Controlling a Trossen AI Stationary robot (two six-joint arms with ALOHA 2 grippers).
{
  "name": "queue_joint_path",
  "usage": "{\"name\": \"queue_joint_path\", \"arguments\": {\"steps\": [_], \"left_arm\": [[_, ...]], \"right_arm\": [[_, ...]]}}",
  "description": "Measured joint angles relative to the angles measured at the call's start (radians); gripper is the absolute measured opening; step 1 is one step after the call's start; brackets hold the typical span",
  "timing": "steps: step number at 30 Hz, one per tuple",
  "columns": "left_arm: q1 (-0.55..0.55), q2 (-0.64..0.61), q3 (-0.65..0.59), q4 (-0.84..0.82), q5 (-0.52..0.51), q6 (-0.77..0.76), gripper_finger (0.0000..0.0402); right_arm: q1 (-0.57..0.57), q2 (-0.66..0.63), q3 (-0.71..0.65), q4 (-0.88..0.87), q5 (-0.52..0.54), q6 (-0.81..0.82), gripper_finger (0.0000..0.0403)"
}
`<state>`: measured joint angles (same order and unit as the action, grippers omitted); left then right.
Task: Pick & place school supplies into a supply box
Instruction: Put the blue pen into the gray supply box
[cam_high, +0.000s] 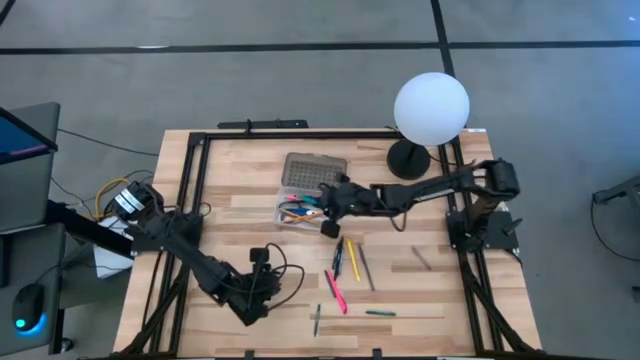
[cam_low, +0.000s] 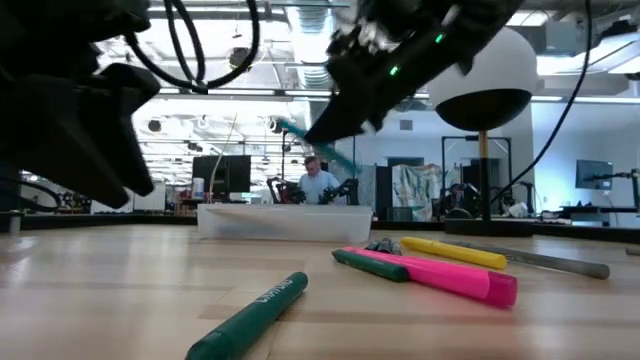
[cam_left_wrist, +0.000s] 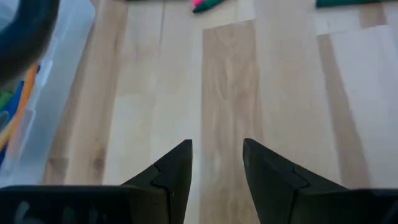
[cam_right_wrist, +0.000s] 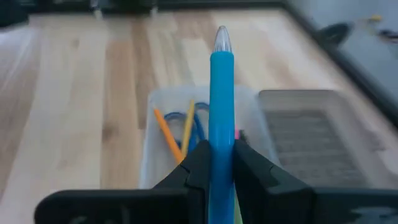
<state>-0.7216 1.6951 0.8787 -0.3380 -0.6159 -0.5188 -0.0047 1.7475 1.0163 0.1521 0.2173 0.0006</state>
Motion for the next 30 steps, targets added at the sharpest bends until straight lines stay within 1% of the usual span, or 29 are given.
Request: {"name": "queue_joint_path", "arguments": {"steps": [2,5,7,9,12,18,22,30], "left_arm": [[-0.018,0.0,0.0,-0.013,-0.009,-0.032,0.0138],[-0.049,0.0,0.0,-0.037,-0.028,-0.084,0.0138],[-0.068,0.0,0.0,-0.041,-0.045,-0.109,0.0138],[-0.083,0.0,0.0,-0.043,-0.056,-0.124,0.0138],[-0.097,-0.001,0.0,-0.049,-0.076,-0.146,0.0138],[-0.103,-0.001,0.0,-0.056,-0.086,-0.166,0.0138],[-0.103,-0.001,0.0,-0.055,-0.102,-0.167,0.0138],[-0.102,-0.001,0.0,-0.052,-0.108,-0.167,0.0138]], "right_arm": [[-0.019,0.053,0.017,-0.003,-0.031,-0.009,0.0034],[-0.037,0.121,0.063,-0.003,-0.036,-0.025,0.0034],[-0.042,0.136,0.084,-0.027,-0.036,-0.032,0.0039],[-0.047,0.173,0.123,-0.013,-0.039,-0.037,0.0046],[-0.051,0.196,0.159,-0.085,-0.04,-0.037,0.0054],[-0.049,0.19,0.171,-0.16,-0.039,-0.086,0.006],[-0.039,0.19,0.171,-0.171,-0.062,-0.132,0.0061],[-0.03,0.19,0.17,-0.183,-0.062,-0.172,0.0064]]}}
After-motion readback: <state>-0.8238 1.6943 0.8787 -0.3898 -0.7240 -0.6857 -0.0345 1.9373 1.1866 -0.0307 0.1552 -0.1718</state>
